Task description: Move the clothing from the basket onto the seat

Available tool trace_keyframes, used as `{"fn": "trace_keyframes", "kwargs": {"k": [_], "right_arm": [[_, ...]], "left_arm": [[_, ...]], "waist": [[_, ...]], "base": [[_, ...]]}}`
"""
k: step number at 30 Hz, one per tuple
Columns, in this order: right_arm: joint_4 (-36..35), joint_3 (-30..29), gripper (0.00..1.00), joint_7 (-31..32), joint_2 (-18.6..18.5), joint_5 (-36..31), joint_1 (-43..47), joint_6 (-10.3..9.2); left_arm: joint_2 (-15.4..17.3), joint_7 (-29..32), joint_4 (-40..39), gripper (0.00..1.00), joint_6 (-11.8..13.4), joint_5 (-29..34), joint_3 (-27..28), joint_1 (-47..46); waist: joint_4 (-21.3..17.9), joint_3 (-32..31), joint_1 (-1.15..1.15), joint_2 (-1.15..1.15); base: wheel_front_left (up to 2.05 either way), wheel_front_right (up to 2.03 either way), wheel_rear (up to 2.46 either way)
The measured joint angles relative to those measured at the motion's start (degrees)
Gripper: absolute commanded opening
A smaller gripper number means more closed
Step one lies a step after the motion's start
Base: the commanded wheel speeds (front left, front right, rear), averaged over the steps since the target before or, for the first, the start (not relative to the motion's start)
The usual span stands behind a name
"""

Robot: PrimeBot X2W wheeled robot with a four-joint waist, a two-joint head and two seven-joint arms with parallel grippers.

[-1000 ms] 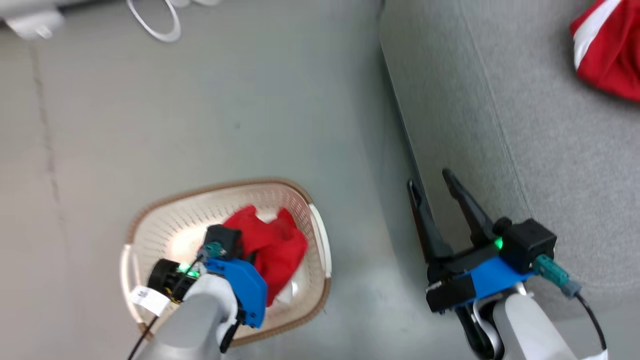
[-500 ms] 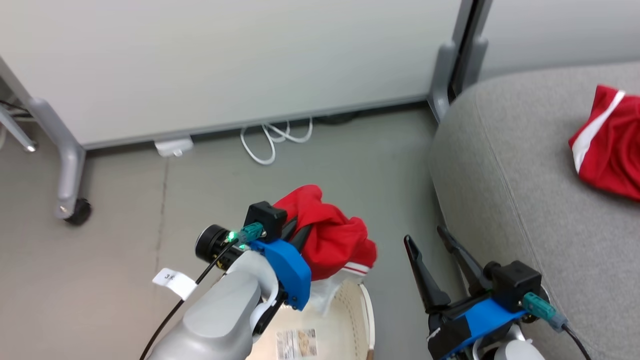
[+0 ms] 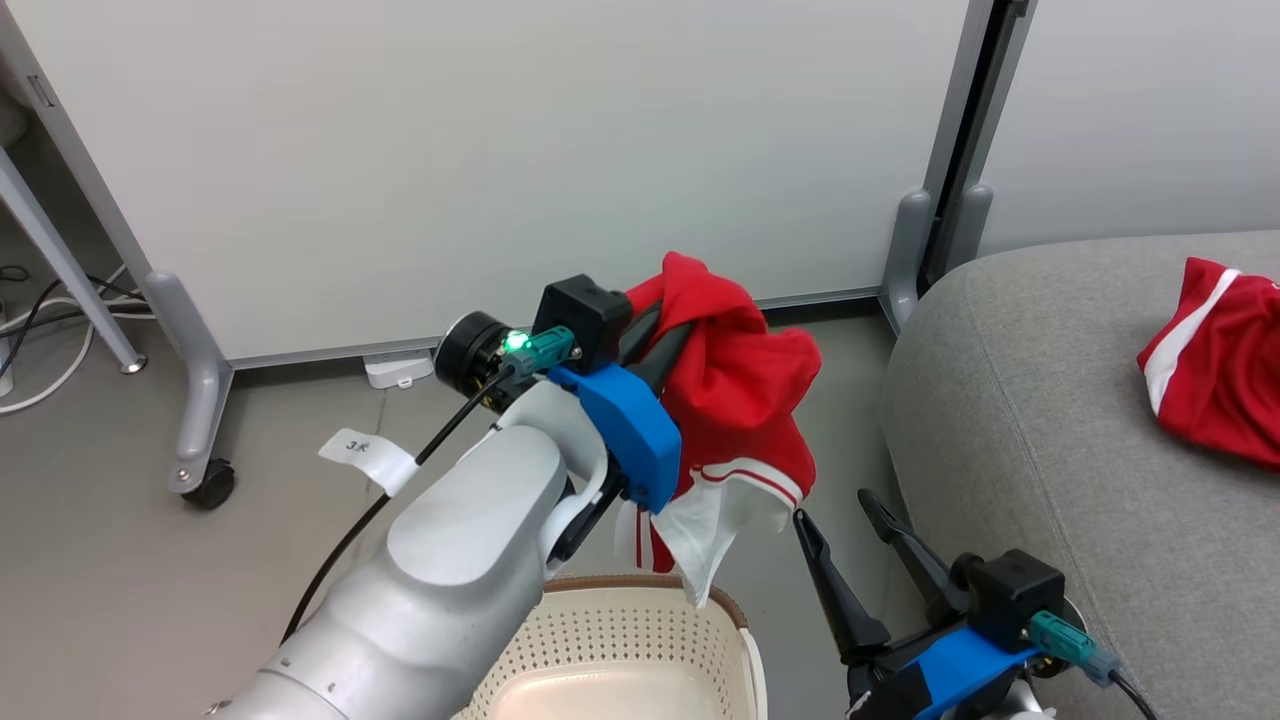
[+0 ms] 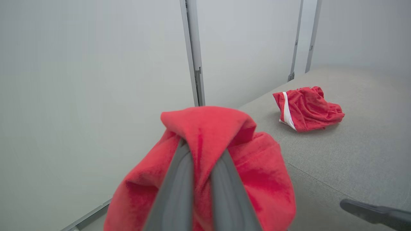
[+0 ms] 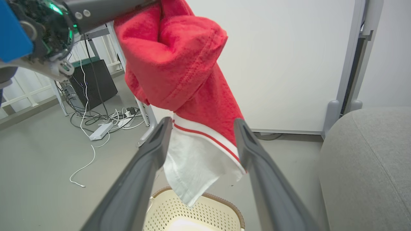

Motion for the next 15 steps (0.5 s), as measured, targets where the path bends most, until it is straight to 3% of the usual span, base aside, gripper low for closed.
{"fn": "trace_keyframes", "kwargs": {"k": [10, 15], "right_arm": [[0.0, 0.4, 1.0, 0.4, 0.0, 0.9, -0.1, 0.0], [3.4, 0.9, 1.0, 2.1, 0.0, 0.1, -2.9, 0.0]], "left_arm": [[-0.1, 1.1, -1.8, 0.0, 0.8, -0.6, -0.4, -0.4], [-0.1, 1.6, -2.5, 0.0, 0.9, -0.7, -0.5, -0.4]], "waist": [[-0.1, 0.0, 0.01, 0.0], [0.2, 0.5, 0.01, 0.0]], "base": [[0.0, 0.0, 0.0], [0.0, 0.0, 0.0]]}}
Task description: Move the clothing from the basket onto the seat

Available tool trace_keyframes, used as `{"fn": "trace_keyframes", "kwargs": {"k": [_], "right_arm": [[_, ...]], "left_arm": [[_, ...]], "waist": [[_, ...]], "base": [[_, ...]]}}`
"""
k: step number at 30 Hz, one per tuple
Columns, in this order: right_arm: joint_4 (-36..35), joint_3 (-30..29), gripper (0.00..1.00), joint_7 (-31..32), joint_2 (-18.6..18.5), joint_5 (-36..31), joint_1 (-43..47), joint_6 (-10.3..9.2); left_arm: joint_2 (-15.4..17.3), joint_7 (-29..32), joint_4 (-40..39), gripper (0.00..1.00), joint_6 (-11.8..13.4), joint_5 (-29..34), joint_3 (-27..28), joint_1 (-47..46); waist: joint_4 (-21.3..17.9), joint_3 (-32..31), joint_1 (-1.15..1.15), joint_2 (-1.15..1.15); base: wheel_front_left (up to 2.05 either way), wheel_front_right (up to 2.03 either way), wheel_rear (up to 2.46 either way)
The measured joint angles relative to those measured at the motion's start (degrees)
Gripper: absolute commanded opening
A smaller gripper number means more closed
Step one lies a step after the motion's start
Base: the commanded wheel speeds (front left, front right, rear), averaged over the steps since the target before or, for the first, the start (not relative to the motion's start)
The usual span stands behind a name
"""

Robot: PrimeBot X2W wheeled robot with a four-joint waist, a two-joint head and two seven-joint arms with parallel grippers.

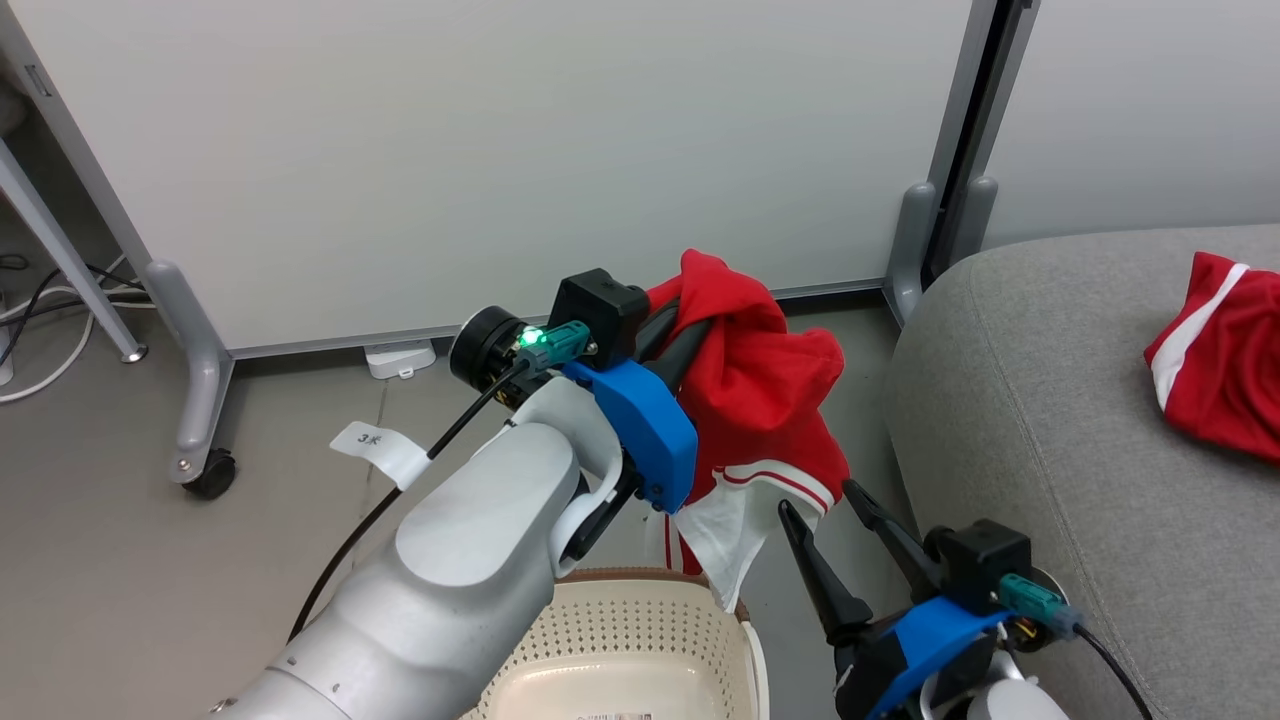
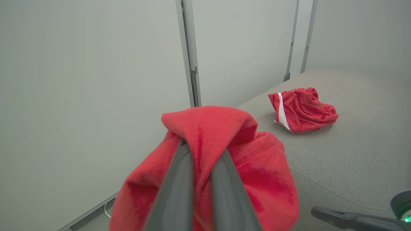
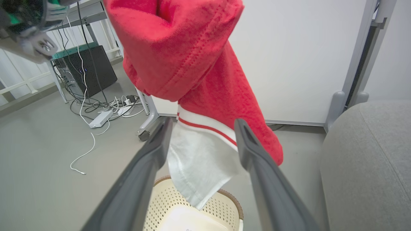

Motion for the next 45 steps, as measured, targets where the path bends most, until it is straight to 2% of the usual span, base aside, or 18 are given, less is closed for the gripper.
{"fn": "trace_keyframes", "kwargs": {"k": [6, 17, 23, 29, 30, 31, 33, 34, 45], "right_arm": [[8.2, 2.5, 1.0, 0.5, 0.0, 2.1, -7.3, 0.0], [25.3, 10.0, 1.0, -3.3, 0.0, 8.5, -20.9, 0.0], [33.7, 10.9, 1.0, -5.3, 0.0, 8.4, -26.4, 0.0], [39.1, 11.2, 1.0, -7.0, -0.1, 9.6, -30.0, 0.0], [39.6, 11.4, 0.56, -7.5, -0.1, 10.0, -30.3, 0.0], [40.2, 11.7, 0.44, -7.5, -0.1, 10.2, -30.6, 0.0], [41.0, 12.1, 0.04, -8.0, -0.1, 10.9, -31.2, 0.0], [41.5, 12.2, 0.0, -8.2, 0.0, 11.2, -31.4, 0.0], [43.2, 13.7, 0.0, -9.2, -0.1, 13.5, -32.0, 0.0]], "left_arm": [[-0.2, 0.4, -1.0, 0.0, 0.3, -0.4, -0.4, -0.2], [-0.6, 1.0, -2.4, 0.0, 0.1, -1.0, -2.2, -1.2], [-0.7, 1.0, -3.3, 0.0, -0.1, -1.9, -3.6, -1.5], [-0.8, 1.0, -4.4, 0.0, -0.1, -3.0, -5.1, -1.6], [-0.8, 1.0, -4.6, 0.0, -0.1, -3.3, -5.4, -1.6], [-0.8, 1.0, -4.7, 0.0, 0.0, -3.5, -5.6, -1.6], [-0.8, 0.9, -4.9, 0.0, 0.1, -3.9, -6.0, -1.6], [-0.8, 0.9, -4.9, 0.0, 0.2, -4.0, -6.2, -1.6], [-0.8, -0.1, -3.3, 0.0, 0.9, -4.5, -6.7, -1.6]], "waist": [[0.4, 0.7, 0.0, 0.0], [2.0, 1.6, 0.0, 0.0], [3.0, 1.8, 0.0, 0.0], [3.7, 1.7, 0.0, 0.0], [3.8, 1.7, 0.0, 0.0], [3.8, 1.7, 0.0, 0.0], [3.8, 1.6, 0.0, 0.0], [3.8, 1.6, 0.01, 0.0], [2.0, 1.0, 0.0, 0.0]], "base": [[0.0, 0.0, 0.0], [0.0, 0.0, 0.0], [0.0, 0.0, 0.0], [0.0, 0.0, 0.0], [0.0, 0.0, 0.0], [0.0, 0.0, 0.0], [0.0, 0.0, 0.0], [0.0, 0.0, 0.0], [0.0, 0.0, 0.0]]}}
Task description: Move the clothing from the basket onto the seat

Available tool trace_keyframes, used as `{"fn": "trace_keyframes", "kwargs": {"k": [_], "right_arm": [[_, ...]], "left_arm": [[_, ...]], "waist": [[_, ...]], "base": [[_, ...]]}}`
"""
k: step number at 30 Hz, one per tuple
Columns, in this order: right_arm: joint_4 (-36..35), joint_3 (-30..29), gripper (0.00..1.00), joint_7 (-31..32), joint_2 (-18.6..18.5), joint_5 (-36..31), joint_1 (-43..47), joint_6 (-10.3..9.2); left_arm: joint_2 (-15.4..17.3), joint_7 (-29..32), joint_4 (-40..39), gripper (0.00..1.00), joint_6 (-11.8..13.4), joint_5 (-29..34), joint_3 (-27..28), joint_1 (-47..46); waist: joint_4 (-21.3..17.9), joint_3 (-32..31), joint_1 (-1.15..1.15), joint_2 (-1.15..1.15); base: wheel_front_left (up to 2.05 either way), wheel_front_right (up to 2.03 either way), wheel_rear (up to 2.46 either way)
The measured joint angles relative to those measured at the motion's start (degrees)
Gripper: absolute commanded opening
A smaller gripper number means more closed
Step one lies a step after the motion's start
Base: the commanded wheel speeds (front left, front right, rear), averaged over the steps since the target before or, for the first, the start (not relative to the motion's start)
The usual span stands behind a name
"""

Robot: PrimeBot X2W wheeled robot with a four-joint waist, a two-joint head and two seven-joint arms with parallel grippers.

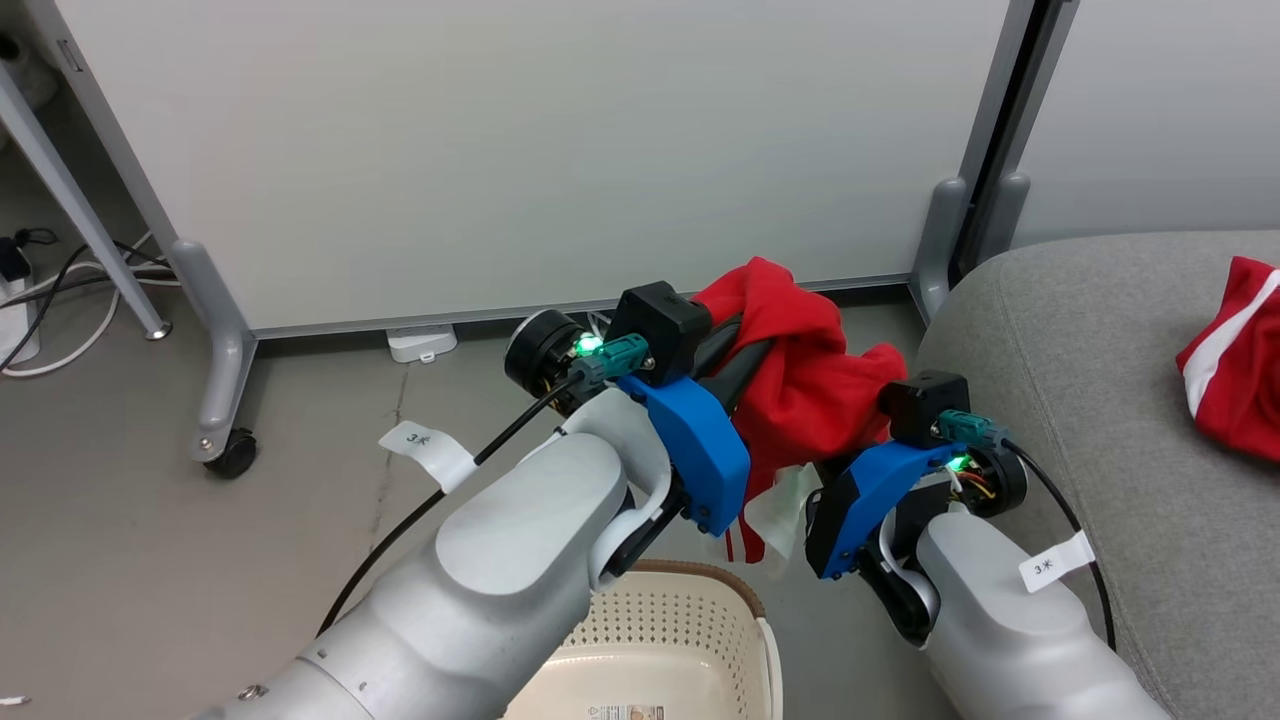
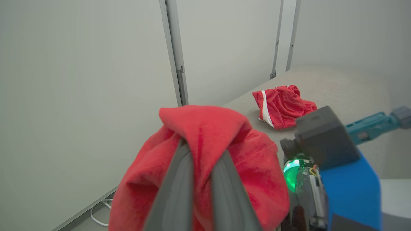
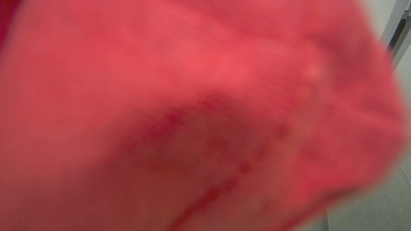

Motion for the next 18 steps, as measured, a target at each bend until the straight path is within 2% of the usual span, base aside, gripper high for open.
{"fn": "trace_keyframes", "kwargs": {"k": [3, 5, 7, 14, 18], "right_arm": [[-0.2, 0.4, 0.0, 0.0, 0.0, 0.5, 0.0, 0.0], [-0.7, 0.3, 0.0, -0.1, 0.0, 0.8, 0.0, 0.0], [-1.1, 0.0, 0.0, 0.0, 0.0, 0.8, 0.0, 0.0], [-2.3, -2.4, 0.0, -0.1, 0.0, 0.6, 0.0, 0.0], [-2.9, -4.7, 0.0, -0.1, 0.0, -0.2, 0.0, 0.0]], "left_arm": [[0.0, -0.3, 0.5, 0.02, 0.0, -0.1, -0.1, 0.0], [0.0, -0.6, 0.7, 0.79, 0.0, -0.3, -0.2, 0.0], [0.0, -0.8, 1.1, 1.0, 0.0, -0.4, -0.3, 0.0], [0.5, -2.2, 1.8, 1.0, -0.2, -0.5, -0.5, 0.4], [2.6, -4.5, 0.7, 1.0, -0.6, -0.6, -0.3, 2.6]], "waist": [[-0.4, -0.1, 0.0, 0.0], [-0.6, -0.2, -0.01, 0.0], [-0.8, -0.2, -0.01, 0.0], [-1.1, -0.1, 0.0, 0.0], [-1.4, 0.0, 0.0, 0.0]], "base": [[0.0, 0.0, 0.0], [0.0, 0.0, 0.0], [0.0, 0.0, 0.0], [0.0, 0.0, 0.0], [0.0, 0.0, 0.0]]}}
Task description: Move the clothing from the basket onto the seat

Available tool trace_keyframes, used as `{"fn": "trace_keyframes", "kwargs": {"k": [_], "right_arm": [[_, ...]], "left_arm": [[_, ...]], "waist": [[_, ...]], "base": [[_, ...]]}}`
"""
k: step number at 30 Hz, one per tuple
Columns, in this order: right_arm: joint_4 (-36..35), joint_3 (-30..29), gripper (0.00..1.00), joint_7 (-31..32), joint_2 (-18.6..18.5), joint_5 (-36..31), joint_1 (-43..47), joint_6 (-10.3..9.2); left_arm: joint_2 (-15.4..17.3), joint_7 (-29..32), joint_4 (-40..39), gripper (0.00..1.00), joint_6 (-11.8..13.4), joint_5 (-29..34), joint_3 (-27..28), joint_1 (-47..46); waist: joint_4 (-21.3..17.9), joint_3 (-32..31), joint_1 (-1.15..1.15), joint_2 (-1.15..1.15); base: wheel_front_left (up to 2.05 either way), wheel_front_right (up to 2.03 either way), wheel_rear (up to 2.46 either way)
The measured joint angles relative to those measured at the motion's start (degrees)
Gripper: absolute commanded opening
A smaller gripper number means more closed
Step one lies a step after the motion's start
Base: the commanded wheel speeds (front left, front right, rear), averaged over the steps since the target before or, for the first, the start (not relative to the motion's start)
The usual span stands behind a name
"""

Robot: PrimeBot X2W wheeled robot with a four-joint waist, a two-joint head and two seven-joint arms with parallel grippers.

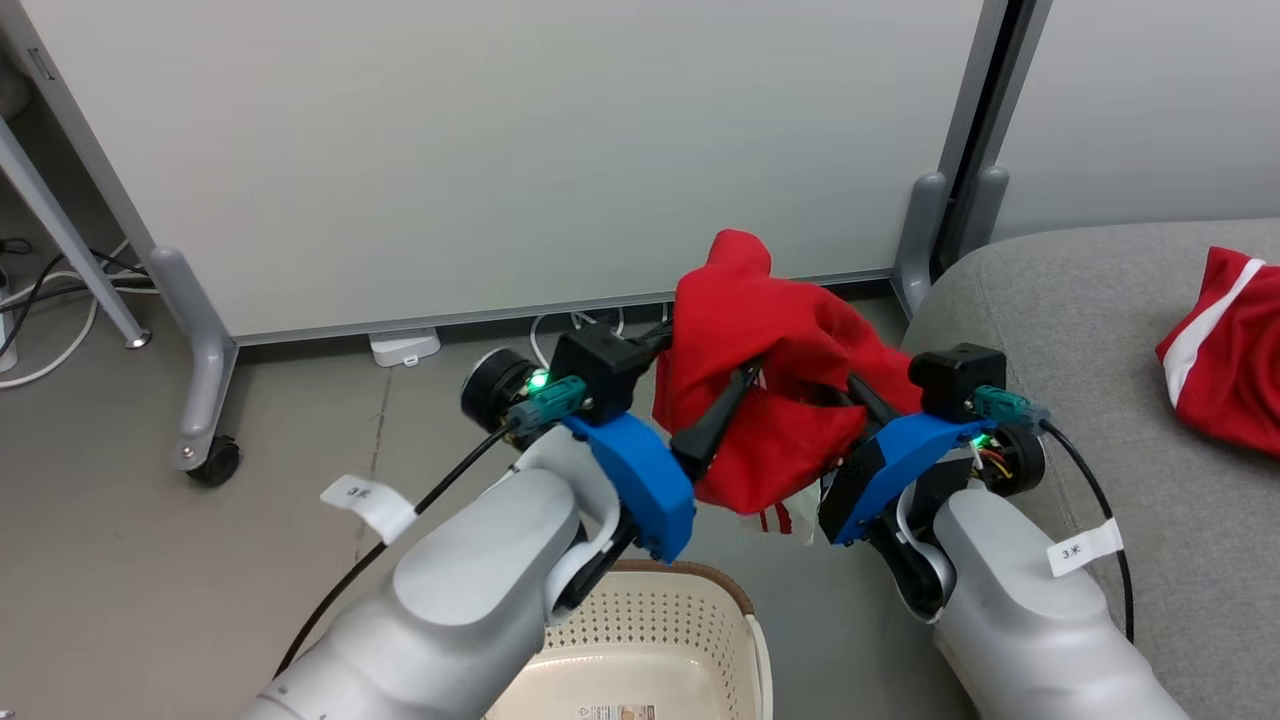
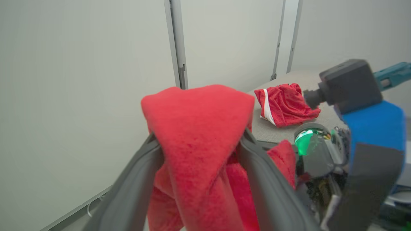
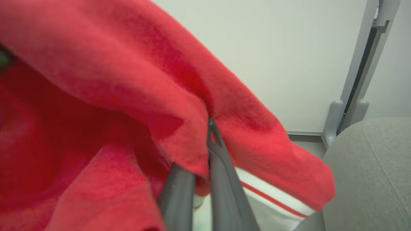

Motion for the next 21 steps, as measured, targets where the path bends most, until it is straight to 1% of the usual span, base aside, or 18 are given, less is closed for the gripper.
{"fn": "trace_keyframes", "kwargs": {"k": [4, 10, 12, 16, 21], "right_arm": [[-0.6, -2.8, 0.0, 0.0, 0.0, -0.6, 0.1, 0.0], [-1.6, -7.5, 0.0, 0.0, 0.0, -3.0, 0.5, 0.0], [-2.2, -9.1, 0.0, 0.0, 0.0, -3.8, 0.8, 0.0], [-4.0, -11.1, 0.0, 0.0, 0.0, -5.2, 1.8, 0.0], [-7.0, -12.1, 0.0, 0.0, 0.0, -6.0, 3.6, 0.0]], "left_arm": [[3.3, -1.6, -2.1, 1.0, -0.1, -0.4, 1.6, 3.9], [8.4, -2.2, -7.4, 1.0, 1.7, -0.3, 4.9, 11.9], [9.8, -2.3, -10.6, 1.0, 2.4, 0.4, 7.4, 14.4], [12.0, -2.3, -16.8, 1.0, 4.0, 3.8, 13.4, 20.5], [12.9, -2.3, -22.2, 1.0, 5.4, 9.6, 21.4, 27.5]], "waist": [[-0.4, 0.2, 0.0, 0.0], [-1.1, 0.7, 0.0, 0.0], [-1.3, 0.9, 0.0, 0.0], [-2.0, 1.2, 0.0, 0.0], [-3.5, 1.9, 0.0, 0.0]], "base": [[0.0, 0.0, 0.0], [0.0, 0.0, 0.0], [0.0, 0.0, 0.0], [0.0, 0.0, 0.0], [0.0, 0.0, 0.0]]}}
